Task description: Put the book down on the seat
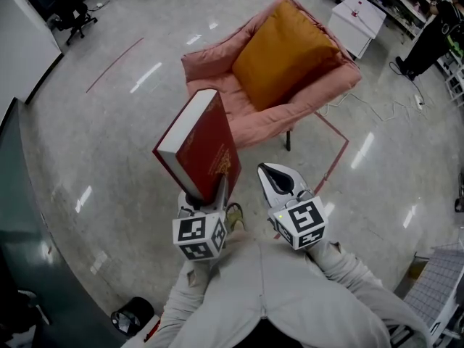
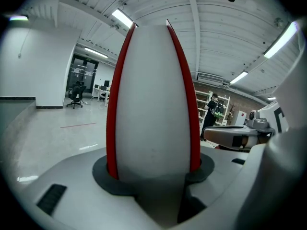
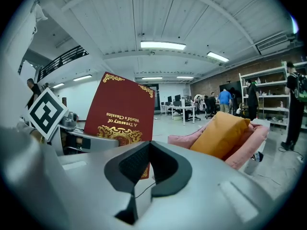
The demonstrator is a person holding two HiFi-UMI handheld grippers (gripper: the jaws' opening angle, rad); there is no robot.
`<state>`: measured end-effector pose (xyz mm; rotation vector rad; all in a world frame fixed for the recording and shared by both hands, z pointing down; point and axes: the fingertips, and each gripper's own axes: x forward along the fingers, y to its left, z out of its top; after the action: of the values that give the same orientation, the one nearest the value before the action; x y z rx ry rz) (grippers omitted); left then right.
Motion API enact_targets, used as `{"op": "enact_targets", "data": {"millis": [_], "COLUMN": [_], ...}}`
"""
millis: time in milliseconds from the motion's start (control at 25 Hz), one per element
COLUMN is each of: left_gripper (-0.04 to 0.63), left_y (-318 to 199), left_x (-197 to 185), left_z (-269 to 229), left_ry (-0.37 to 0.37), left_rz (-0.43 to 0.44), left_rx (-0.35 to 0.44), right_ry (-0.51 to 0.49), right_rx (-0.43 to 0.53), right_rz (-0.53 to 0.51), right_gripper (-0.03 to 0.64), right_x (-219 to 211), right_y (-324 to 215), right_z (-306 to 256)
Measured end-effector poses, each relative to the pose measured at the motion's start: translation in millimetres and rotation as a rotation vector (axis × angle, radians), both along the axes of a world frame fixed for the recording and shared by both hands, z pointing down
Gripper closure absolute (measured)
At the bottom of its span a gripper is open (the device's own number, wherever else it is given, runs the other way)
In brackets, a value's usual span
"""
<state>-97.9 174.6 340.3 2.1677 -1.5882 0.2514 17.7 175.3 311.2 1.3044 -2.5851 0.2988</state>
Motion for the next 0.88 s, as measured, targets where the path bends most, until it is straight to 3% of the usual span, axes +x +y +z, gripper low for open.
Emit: {"op": "enact_targets", "data": {"millis": [880], "left_gripper": [0.35], "left_y": [-96.7], "left_x": [-50.7], "left_z": [20.5], "left_ry": [-0.004], "left_rz": [0.064], "left_rx": [-0.017], "right_ry": [0.02], "right_rx": [-0.001], "right_rz": [0.019], "right_gripper": [0.617], "right_x": [-61.1], "right_y": [-93.7], "right_z": [16.8]}}
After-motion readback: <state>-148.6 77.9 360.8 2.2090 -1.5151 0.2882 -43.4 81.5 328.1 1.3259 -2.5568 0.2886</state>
